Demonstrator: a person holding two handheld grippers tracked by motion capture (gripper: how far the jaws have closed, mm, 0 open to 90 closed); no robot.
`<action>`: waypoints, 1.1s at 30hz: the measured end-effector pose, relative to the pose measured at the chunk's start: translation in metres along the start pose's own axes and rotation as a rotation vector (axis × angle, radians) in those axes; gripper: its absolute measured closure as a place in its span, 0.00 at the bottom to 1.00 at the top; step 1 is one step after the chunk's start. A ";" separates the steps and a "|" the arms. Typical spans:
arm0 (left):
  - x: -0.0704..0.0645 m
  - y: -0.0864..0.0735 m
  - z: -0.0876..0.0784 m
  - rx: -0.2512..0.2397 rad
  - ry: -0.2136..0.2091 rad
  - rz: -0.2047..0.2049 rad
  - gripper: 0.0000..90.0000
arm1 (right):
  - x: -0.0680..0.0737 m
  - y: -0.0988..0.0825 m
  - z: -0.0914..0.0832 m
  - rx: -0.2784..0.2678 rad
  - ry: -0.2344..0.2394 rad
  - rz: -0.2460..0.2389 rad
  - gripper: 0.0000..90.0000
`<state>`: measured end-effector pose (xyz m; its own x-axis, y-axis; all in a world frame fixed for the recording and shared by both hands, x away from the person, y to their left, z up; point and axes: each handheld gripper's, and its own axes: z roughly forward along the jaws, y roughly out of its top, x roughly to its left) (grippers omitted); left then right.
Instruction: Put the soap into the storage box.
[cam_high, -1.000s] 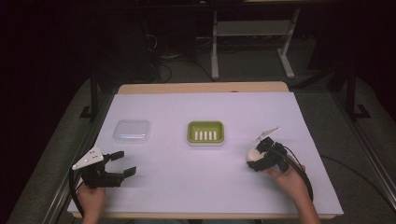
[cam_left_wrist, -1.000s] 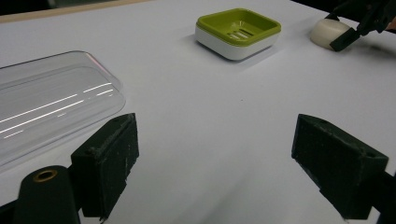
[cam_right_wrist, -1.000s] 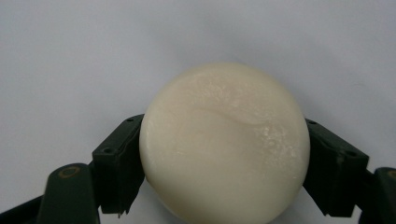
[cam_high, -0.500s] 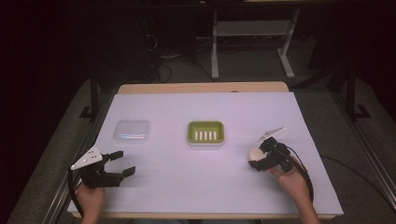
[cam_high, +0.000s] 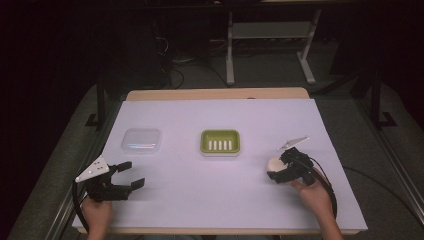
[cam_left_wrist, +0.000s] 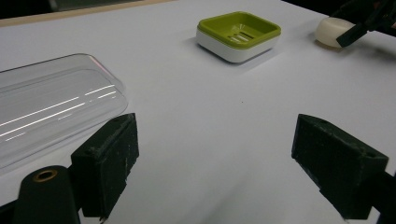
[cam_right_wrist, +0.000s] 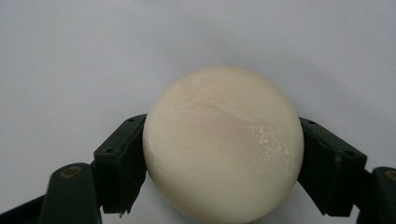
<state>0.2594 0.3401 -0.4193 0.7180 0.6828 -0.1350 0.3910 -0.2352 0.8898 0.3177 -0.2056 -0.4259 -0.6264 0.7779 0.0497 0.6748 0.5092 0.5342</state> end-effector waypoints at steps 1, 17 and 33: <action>0.000 0.000 0.000 0.000 0.000 0.000 0.16 | 0.001 0.000 -0.001 -0.003 0.000 -0.001 0.26; 0.000 0.000 0.000 0.000 0.000 0.001 0.16 | 0.007 0.003 -0.006 -0.027 0.012 -0.020 0.26; 0.000 0.000 0.000 0.001 0.001 0.003 0.16 | 0.016 0.007 -0.008 -0.031 0.022 -0.043 0.26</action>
<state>0.2595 0.3404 -0.4190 0.7188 0.6827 -0.1318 0.3890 -0.2378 0.8900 0.3095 -0.1920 -0.4146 -0.6631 0.7472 0.0445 0.6350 0.5300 0.5621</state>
